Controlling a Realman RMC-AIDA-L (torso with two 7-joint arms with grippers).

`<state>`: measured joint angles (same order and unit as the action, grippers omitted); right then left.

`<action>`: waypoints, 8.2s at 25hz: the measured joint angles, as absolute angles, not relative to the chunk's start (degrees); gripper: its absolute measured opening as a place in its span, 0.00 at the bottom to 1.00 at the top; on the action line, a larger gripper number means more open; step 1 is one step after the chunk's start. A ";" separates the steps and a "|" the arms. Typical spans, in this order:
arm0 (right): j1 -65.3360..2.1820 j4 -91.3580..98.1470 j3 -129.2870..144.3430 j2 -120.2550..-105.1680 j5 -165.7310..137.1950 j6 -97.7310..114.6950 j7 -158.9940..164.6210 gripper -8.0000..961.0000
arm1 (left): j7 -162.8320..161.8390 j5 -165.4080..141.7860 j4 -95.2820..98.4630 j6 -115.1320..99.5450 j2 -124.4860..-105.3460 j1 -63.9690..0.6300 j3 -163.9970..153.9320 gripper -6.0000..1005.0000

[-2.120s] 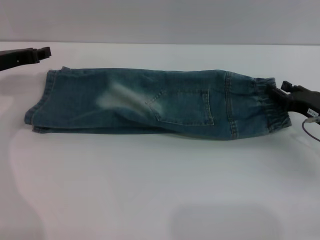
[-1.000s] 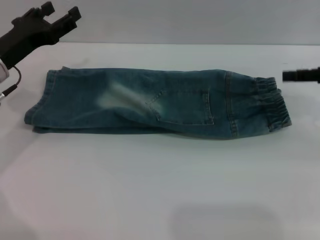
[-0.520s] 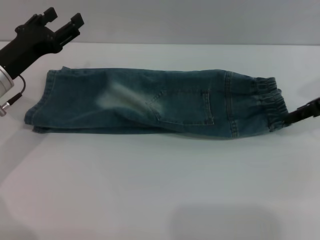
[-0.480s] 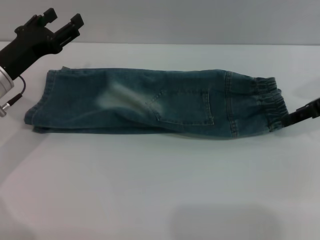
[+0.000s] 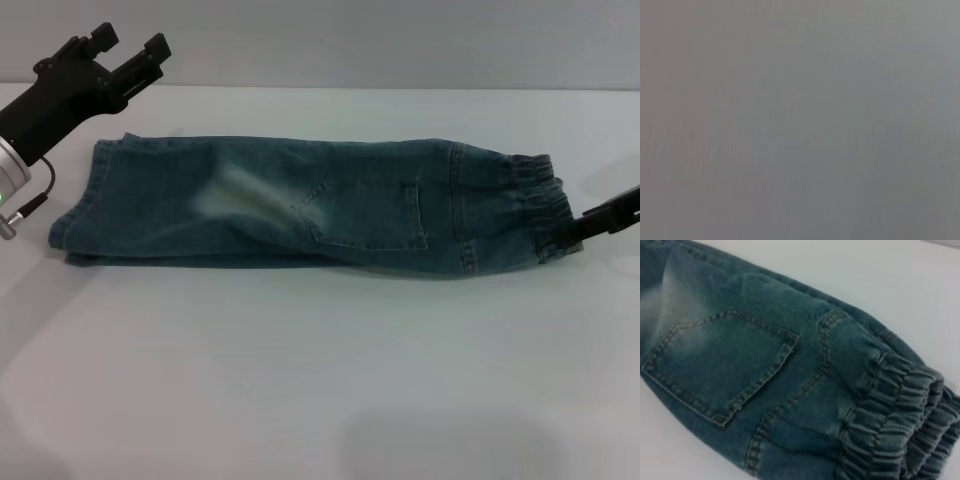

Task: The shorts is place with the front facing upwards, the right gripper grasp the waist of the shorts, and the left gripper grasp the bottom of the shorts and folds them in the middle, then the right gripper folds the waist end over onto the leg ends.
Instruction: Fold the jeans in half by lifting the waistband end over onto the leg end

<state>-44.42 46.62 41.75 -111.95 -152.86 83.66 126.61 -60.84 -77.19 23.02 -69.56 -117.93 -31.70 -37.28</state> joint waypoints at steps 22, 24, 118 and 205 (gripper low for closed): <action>-45.05 45.72 45.54 -116.31 -152.82 72.69 125.30 0.66 | -60.45 -77.17 21.62 -69.77 -117.93 -31.60 -37.12 0.81; -44.96 45.47 45.55 -116.53 -152.82 72.18 125.30 0.66 | -60.45 -77.17 21.62 -69.77 -117.93 -31.58 -37.09 0.81; -52.62 84.89 45.03 -116.13 -135.53 107.49 134.11 0.03 | -35.32 -87.30 -11.55 -62.99 -119.15 -45.70 -39.96 0.81; -56.36 57.41 93.27 -119.53 -121.96 72.59 116.79 0.52 | -31.93 -115.68 1.39 -68.79 -117.94 -30.21 14.34 0.81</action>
<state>-56.36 57.41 93.28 -119.53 -121.96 72.59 116.79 -31.93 -115.68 1.39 -68.79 -117.94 -30.21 14.34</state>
